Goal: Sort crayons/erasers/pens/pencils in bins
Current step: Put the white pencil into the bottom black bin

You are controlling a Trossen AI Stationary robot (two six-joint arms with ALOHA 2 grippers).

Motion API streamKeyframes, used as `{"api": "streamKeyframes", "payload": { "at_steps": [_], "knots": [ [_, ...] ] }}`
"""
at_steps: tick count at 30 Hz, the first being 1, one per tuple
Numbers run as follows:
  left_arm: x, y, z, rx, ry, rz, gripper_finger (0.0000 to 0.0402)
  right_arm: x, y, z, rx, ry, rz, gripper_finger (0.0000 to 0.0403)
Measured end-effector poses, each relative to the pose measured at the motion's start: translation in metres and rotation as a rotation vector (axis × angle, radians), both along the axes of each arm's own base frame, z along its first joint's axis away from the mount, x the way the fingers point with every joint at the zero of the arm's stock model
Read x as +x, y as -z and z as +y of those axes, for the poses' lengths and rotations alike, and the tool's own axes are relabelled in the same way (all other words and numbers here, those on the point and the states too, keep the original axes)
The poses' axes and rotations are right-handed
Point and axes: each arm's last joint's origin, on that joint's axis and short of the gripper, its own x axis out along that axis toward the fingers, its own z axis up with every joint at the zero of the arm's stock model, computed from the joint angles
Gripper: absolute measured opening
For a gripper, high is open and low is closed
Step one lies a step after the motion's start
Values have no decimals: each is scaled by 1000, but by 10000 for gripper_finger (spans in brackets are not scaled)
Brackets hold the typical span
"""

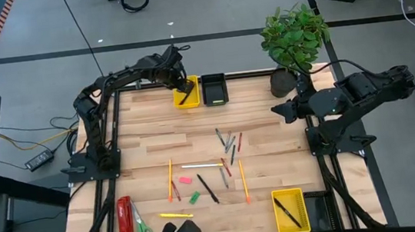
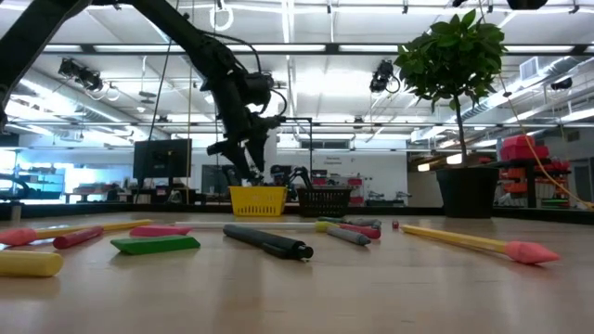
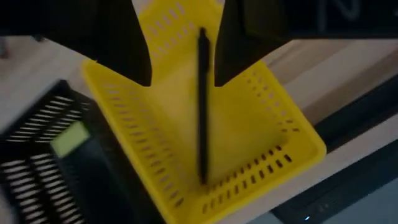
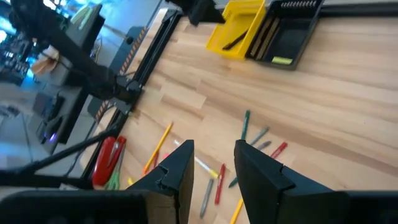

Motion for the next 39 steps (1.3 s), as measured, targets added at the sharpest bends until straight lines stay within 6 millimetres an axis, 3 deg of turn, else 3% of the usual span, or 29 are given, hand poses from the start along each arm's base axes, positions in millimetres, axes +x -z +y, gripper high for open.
{"api": "streamKeyframes", "payload": {
  "at_steps": [6,9,12,18,24,29,39],
  "knots": [
    [-1,-55,-30,110,143,-122,194,-1,0,1,-6,-43,14,121],
    [-3,-87,-58,169,308,-205,182,0,0,1,-30,-60,25,121],
    [-5,-107,-90,190,479,-229,171,0,0,1,-85,-101,45,124],
    [6,-112,-154,120,689,-188,155,4,-3,3,-149,-184,30,127],
    [27,-102,-206,101,750,-126,144,23,-13,12,-137,-313,-97,128],
    [31,-105,-222,94,652,-145,136,44,-9,21,-91,-350,-119,128],
    [9,-147,-252,121,571,-332,119,101,9,45,-36,-387,-152,127]
  ]
}}
